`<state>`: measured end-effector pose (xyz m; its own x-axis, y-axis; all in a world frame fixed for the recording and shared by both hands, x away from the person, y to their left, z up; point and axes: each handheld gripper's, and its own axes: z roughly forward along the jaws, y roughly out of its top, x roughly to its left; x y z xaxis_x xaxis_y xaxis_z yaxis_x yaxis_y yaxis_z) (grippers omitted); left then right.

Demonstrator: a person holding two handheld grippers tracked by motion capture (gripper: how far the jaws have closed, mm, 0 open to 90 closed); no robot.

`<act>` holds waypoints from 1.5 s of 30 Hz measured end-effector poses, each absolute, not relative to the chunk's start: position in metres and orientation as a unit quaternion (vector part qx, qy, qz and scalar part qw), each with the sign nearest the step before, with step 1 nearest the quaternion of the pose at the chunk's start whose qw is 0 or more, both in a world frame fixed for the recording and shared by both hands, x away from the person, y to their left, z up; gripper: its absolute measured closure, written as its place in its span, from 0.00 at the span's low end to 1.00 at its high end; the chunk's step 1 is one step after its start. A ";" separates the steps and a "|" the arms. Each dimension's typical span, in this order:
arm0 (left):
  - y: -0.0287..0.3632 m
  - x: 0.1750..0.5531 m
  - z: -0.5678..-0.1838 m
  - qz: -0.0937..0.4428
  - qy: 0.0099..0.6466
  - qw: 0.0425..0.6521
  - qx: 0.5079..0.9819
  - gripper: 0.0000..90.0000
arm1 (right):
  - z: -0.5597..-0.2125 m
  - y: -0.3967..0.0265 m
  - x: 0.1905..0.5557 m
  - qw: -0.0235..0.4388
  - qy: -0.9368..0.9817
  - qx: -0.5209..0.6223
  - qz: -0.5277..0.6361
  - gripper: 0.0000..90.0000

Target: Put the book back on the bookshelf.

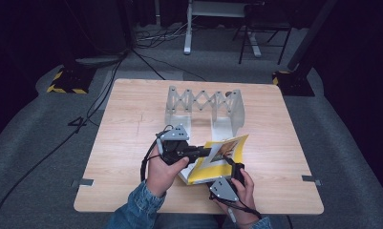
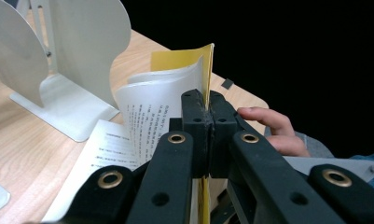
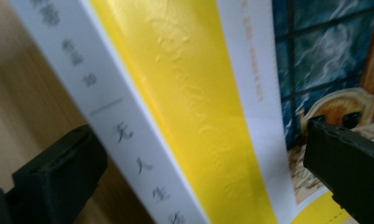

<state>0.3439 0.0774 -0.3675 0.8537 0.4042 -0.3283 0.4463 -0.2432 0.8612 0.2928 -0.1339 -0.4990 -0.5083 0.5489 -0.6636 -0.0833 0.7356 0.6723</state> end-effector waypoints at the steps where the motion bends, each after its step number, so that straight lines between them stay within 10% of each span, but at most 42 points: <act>1: 0.078 0.345 -0.369 -0.027 0.271 0.554 0.786 0.98 | -0.499 -0.133 0.293 0.479 0.799 0.145 0.334 0.00; 11: 0.078 0.348 -0.377 -0.049 0.282 0.553 0.782 0.98 | -0.498 -0.127 0.297 0.494 0.795 0.127 0.328 0.03; 15: 0.079 0.350 -0.380 -0.055 0.286 0.556 0.778 0.98 | -0.493 -0.129 0.294 0.483 0.809 0.112 0.315 0.29; 16: 0.081 0.351 -0.380 -0.049 0.291 0.552 0.780 0.98 | -0.489 -0.127 0.288 0.474 0.823 0.084 0.301 0.52; 22: 0.094 0.357 -0.383 0.021 0.343 0.533 0.773 0.85 | -0.481 -0.122 0.281 0.473 0.842 0.037 0.256 0.79; 28: 0.115 0.361 -0.381 0.098 0.391 0.537 0.741 0.38 | -0.468 -0.126 0.281 0.472 0.843 0.041 0.257 0.84; 45: 0.163 0.352 -0.380 0.158 0.416 0.537 0.717 0.32 | -0.432 -0.137 0.275 0.459 0.839 0.049 0.289 0.85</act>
<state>0.3522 0.1633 -0.3801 0.6032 0.7666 -0.2200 0.4271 -0.0775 0.9009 0.2752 -0.1366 -0.4318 -0.5730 0.3470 -0.7424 -0.1837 0.8285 0.5290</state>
